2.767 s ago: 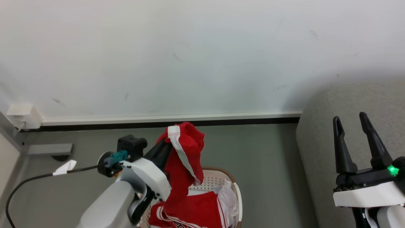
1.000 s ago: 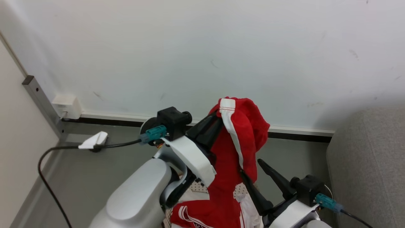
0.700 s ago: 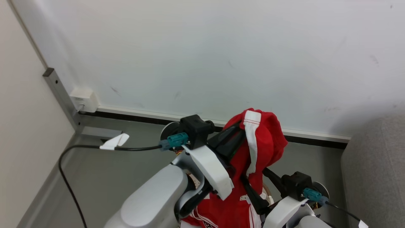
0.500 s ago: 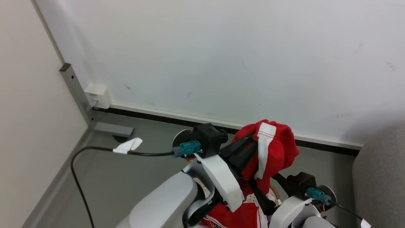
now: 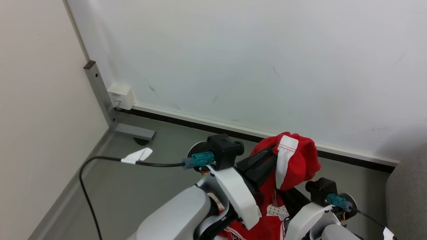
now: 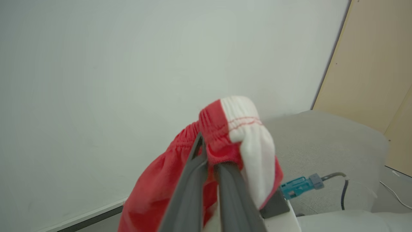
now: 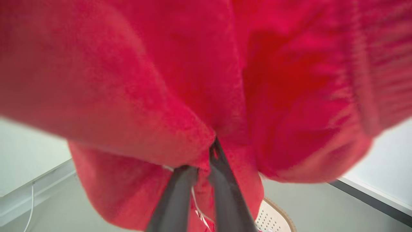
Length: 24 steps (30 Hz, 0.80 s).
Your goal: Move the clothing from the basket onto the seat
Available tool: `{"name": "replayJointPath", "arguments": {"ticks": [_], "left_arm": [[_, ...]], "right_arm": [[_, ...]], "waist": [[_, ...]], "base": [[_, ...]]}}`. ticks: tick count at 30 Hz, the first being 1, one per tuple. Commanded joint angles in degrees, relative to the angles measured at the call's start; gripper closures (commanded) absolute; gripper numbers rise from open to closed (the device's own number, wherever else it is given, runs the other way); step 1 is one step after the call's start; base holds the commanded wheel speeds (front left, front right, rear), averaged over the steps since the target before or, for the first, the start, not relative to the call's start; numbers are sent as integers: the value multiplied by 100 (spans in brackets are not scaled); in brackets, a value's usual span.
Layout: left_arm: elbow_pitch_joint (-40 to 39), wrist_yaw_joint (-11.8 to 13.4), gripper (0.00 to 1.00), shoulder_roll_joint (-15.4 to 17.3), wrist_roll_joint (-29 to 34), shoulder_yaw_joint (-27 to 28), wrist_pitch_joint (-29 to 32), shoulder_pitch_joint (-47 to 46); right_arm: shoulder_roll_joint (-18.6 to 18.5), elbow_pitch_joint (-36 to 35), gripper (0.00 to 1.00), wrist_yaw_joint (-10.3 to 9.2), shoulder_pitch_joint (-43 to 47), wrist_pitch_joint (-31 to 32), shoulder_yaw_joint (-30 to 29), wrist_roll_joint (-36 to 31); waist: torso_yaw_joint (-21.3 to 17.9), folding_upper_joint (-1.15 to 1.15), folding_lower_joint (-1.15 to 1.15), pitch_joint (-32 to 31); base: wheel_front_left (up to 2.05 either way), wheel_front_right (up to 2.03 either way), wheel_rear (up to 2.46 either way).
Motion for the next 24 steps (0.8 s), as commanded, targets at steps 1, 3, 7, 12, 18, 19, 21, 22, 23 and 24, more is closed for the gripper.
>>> {"name": "replayJointPath", "arguments": {"ticks": [1,3,7,12,18,19,21,22,23,24], "left_arm": [[9,35,100,57,-60,45,-24,57],[45,62,100,85,-74,77,-55,60],[118,95,100,139,-85,129,-100,62],[283,132,100,236,-174,214,-172,141],[457,177,100,333,-186,203,-256,294],[480,182,100,354,-192,211,-256,318],[508,206,100,392,-177,225,-310,360],[517,223,100,405,-176,231,-323,384],[538,229,100,419,-170,230,-334,413],[553,246,100,426,-157,224,-344,434]], "right_arm": [[-58,-68,100,-12,9,3,10,69],[-97,-171,100,-12,36,4,-36,86],[-126,-312,100,-12,109,3,-135,118],[-160,-742,100,-12,297,4,-470,128],[-233,-1417,100,-12,560,3,-923,99],[-245,-1527,100,-12,603,3,-992,88],[-265,-1741,100,-12,673,3,-1146,92],[-278,-1847,100,-12,706,3,-1220,89],[-285,-1941,100,-12,742,3,-1299,97],[-283,-2045,100,-12,773,3,-1365,134]], "waist": [[-25,0,0,13],[-66,0,0,34],[-134,0,0,56],[-242,0,0,83],[-405,0,0,103],[-438,0,0,106],[-512,0,0,113],[-550,0,0,114],[-591,0,0,113],[-634,0,0,115]], "base": [[0,0,0],[0,0,0],[0,0,0],[0,0,0],[0,0,0],[0,0,0],[0,0,0],[0,0,0],[0,0,0],[0,0,0]]}}
